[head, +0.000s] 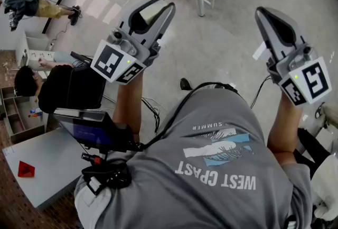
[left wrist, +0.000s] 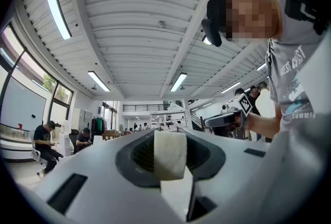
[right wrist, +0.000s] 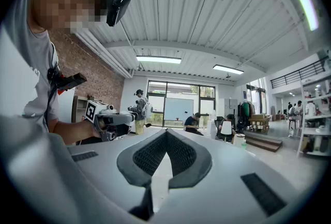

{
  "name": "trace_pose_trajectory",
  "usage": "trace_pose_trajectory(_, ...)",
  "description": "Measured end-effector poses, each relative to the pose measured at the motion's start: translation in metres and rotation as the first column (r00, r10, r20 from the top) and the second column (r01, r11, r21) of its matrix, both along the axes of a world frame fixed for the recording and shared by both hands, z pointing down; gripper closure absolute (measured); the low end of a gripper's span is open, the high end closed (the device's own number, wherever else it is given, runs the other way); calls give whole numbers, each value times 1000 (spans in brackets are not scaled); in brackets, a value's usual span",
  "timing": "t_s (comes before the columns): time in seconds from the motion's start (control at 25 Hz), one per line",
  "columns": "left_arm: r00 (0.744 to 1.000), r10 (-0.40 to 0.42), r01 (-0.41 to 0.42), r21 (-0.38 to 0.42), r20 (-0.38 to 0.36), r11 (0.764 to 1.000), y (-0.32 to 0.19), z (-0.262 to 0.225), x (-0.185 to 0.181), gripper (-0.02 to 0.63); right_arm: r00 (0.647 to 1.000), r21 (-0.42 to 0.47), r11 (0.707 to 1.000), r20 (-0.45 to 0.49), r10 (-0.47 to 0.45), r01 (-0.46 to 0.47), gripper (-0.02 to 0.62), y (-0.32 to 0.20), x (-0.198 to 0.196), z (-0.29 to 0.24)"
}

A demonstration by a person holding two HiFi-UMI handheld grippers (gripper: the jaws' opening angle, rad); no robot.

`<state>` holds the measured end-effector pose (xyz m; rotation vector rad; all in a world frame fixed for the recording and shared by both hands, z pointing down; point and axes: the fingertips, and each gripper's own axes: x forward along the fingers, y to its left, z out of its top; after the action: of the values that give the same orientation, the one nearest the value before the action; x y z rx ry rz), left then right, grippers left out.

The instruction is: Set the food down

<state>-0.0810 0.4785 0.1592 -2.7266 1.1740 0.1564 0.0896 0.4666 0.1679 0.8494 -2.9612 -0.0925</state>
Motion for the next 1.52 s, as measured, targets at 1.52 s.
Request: trace_pose_trajectory(1.52,1000,15,-15,-66,3,998,-70,25,37,505,995,-115,993,93,20,-9,588,-74,29,26)
